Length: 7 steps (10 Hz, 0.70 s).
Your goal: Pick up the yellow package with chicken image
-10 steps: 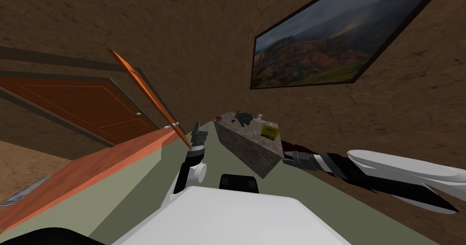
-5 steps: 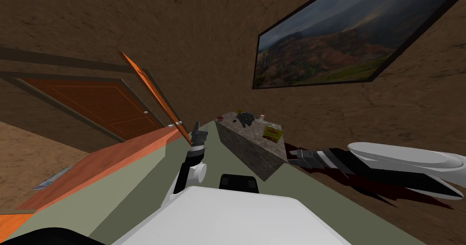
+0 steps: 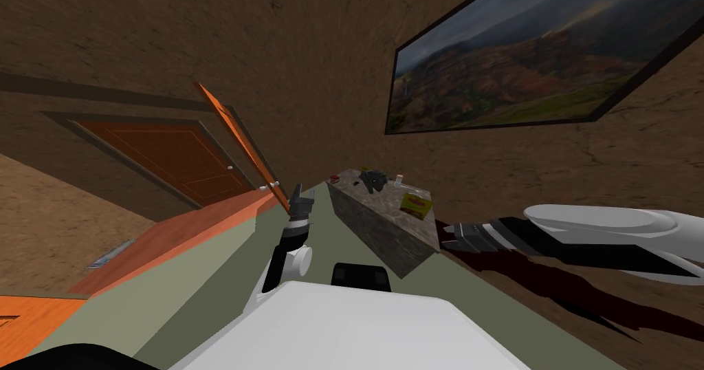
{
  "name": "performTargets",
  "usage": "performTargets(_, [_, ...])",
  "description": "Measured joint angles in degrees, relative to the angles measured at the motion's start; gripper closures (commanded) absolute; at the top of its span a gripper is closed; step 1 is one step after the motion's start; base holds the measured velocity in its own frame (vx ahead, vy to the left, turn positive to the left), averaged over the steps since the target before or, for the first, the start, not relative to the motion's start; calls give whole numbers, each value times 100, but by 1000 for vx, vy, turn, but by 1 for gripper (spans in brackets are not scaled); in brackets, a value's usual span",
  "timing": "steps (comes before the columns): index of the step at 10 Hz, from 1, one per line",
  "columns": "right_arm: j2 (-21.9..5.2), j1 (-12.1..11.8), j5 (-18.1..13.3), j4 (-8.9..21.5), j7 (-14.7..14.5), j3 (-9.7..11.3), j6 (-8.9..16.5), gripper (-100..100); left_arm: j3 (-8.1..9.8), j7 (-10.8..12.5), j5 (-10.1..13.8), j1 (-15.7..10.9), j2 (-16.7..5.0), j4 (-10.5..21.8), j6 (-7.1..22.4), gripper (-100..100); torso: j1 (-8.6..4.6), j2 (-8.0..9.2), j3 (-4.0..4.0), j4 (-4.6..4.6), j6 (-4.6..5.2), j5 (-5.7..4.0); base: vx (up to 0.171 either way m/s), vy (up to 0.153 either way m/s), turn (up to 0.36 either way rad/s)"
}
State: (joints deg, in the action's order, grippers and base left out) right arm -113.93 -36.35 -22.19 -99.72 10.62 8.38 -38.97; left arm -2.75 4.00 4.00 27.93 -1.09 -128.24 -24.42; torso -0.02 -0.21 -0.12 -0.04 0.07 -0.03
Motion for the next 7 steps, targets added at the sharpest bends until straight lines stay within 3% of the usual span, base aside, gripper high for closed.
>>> performTargets(2, [98, -26, -279, 73, 182, -162, -99, -100, 0, 0, 0, 0, 0, 0, 0, 0, 4, 13, 8, 3, 2, -1, 10, -2, 52])
performTargets(4, [-250, -31, -366, 229, 237, -137, -185, -100, 0, 0, 0, 0, 0, 0, 0, 0, -3, -4, -2, -1, -4, 0, 45, -32, 128])
performTargets(5, [-354, -180, -442, 285, 283, -301, -217, -100, 0, 0, 0, 0, 0, 0, 0, 0, -4, -4, -2, -1, 1, -2, 40, -20, 71])
performTargets(7, [-693, -190, -489, 481, 304, -289, -343, -100, 0, 0, 0, 0, 0, 0, 0, 0, 0, -8, -5, -2, -3, 0, 46, -22, 104])
